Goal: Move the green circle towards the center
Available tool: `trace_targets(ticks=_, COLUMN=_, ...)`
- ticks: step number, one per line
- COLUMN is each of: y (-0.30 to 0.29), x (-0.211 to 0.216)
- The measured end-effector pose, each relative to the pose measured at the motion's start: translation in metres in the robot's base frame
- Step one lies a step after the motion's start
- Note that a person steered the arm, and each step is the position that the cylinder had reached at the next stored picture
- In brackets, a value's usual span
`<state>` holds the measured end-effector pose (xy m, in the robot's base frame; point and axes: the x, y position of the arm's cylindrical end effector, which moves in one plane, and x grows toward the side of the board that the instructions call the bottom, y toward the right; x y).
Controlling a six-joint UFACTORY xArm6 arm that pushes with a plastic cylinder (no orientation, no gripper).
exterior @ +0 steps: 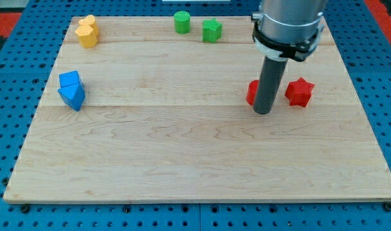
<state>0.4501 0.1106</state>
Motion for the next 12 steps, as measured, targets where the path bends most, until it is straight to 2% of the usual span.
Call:
trace_targets(ticks=1, y=-0.025, x=0.012)
trace_targets(ticks=2, y=-0.099, x=-0.035)
trace_targets(ticks=3, y=-0.092, x=-0.125)
trace_targets(ticks=4, y=-0.127, x=-0.177)
trace_targets(ticks=5, y=-0.194, x=-0.186)
trace_targets(ticks=6, y=-0.223, x=-0.207)
trace_targets(ticks=7, y=-0.223, x=-0.244)
trace_targets(ticks=12, y=-0.180, x=-0.258)
